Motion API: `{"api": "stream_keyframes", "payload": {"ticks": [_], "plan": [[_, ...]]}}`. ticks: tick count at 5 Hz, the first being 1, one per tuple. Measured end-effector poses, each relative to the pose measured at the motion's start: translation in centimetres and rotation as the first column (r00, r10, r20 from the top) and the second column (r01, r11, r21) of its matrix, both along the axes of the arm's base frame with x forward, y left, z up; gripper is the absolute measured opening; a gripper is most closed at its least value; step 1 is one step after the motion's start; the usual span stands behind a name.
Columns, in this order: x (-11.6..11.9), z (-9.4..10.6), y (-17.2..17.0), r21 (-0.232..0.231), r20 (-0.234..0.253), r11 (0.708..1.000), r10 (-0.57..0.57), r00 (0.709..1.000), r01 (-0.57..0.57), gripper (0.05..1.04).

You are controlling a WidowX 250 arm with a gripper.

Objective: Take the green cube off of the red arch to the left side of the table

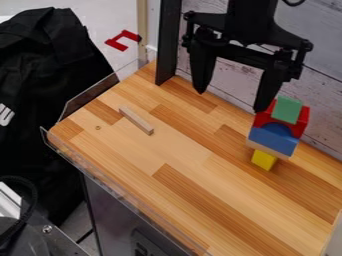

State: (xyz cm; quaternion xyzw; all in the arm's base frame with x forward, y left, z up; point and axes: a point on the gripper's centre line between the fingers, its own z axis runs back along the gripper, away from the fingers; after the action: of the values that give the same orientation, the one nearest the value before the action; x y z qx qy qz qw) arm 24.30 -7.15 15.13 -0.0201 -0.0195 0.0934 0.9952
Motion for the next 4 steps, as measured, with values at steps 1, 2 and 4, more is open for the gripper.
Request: {"api": "stream_keyframes", "payload": {"ticks": [1,2,4], "plan": [[-0.2,-0.7,0.0,0.007,-0.025,1.000,0.000,1.000,0.000,1.000],[1.1,-0.8,-1.3,-0.005,-0.016,0.995,-0.096,0.995,0.096,1.000],[3.0,-0.8,-4.1,-0.048,0.002,0.988,-0.145,0.989,0.145,1.000]]}}
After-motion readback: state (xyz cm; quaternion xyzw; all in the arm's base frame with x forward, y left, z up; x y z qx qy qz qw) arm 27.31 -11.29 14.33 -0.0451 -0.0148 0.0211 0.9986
